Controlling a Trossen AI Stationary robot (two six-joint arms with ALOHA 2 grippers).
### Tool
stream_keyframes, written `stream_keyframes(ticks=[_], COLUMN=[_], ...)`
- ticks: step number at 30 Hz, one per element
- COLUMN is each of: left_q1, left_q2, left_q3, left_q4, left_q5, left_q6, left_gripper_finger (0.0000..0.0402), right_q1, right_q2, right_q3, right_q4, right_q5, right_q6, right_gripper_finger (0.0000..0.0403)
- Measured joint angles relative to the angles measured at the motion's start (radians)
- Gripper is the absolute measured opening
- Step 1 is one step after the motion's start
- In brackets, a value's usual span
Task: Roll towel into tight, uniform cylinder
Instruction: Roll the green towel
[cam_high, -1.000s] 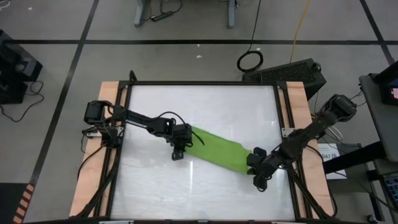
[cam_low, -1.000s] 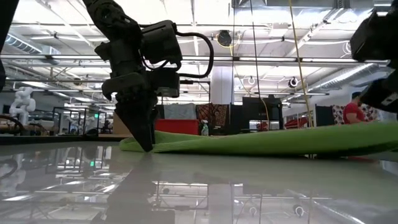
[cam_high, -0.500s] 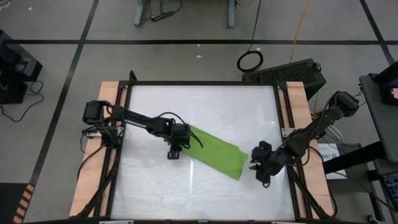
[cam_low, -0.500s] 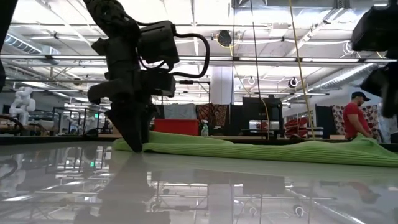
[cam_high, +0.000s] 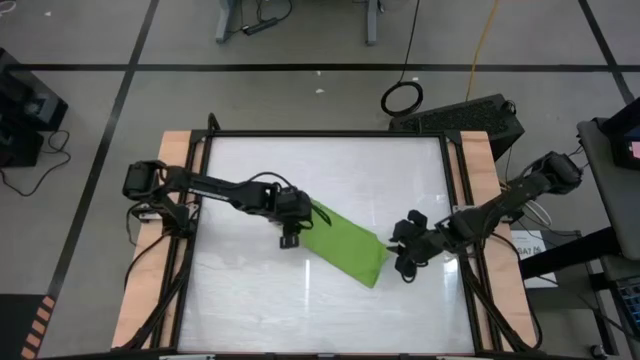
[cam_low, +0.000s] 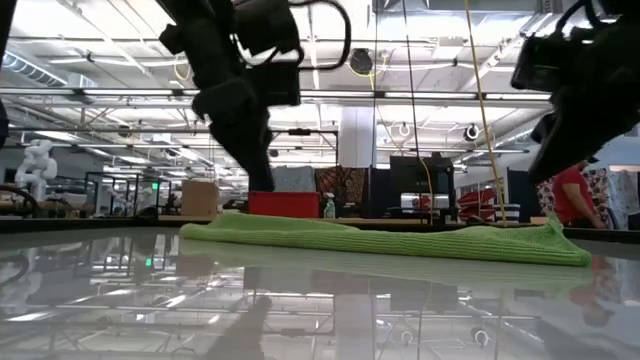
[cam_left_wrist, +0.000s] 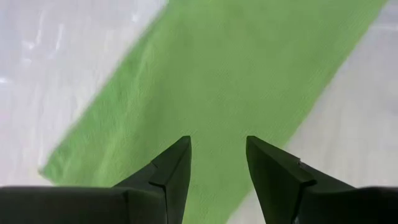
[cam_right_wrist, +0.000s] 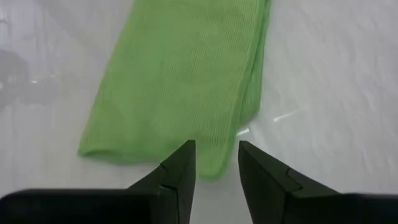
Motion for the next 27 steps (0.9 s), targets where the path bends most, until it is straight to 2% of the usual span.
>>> stream_keyframes(ticks=[10, 15, 19, 23, 27], left_q1=[-0.003, 0.001, 0.017, 0.056, 0.098], left_q2=[0.049, 0.095, 0.135, 0.166, 0.173], left_q3=[-0.019, -0.023, -0.021, -0.018, -0.019], left_q4=[-0.062, -0.085, -0.075, -0.06, -0.027], left_q5=[-0.018, -0.04, -0.066, -0.095, -0.166], left_q6=[-0.075, -0.119, -0.087, -0.027, 0.078], left_gripper_finger=[0.0161, 0.0161, 0.0161, 0.0161, 0.0161], right_q1=[-0.097, -0.146, -0.158, -0.15, -0.126], right_q2=[0.118, 0.213, 0.295, 0.385, 0.464], right_q3=[0.0, 0.001, -0.001, 0.0, 0.0], right_q4=[0.212, 0.303, 0.357, 0.494, 0.666], right_q5=[-0.038, -0.104, -0.155, -0.238, -0.302], right_q6=[-0.142, -0.169, -0.155, -0.115, -0.051], right_gripper_finger=[0.0111, 0.0111, 0.0111, 0.0111, 0.0111])
